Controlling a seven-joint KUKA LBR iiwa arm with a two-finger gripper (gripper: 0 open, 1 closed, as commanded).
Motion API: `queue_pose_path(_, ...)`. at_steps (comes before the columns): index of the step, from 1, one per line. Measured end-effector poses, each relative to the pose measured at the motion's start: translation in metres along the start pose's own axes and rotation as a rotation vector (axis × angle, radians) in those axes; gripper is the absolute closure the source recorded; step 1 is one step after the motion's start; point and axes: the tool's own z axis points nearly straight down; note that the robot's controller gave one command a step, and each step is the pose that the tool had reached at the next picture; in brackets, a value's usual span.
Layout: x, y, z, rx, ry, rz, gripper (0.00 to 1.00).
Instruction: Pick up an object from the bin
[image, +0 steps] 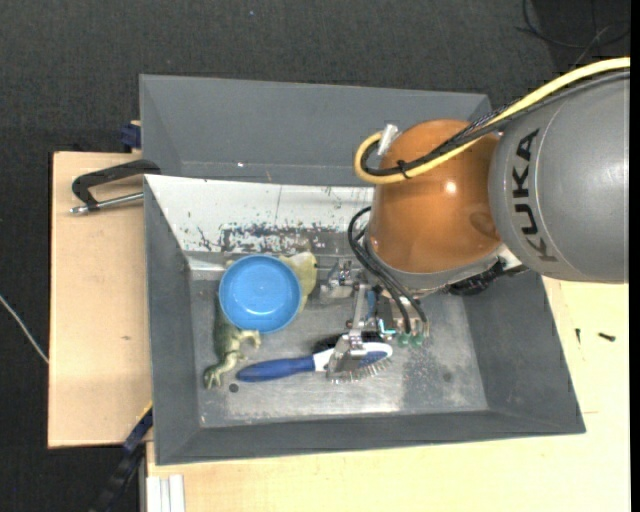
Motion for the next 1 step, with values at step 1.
queue_pose_path(1,-0.0340,-0.0021,0.1331,-0.002,-0.010,0.113,0.00)
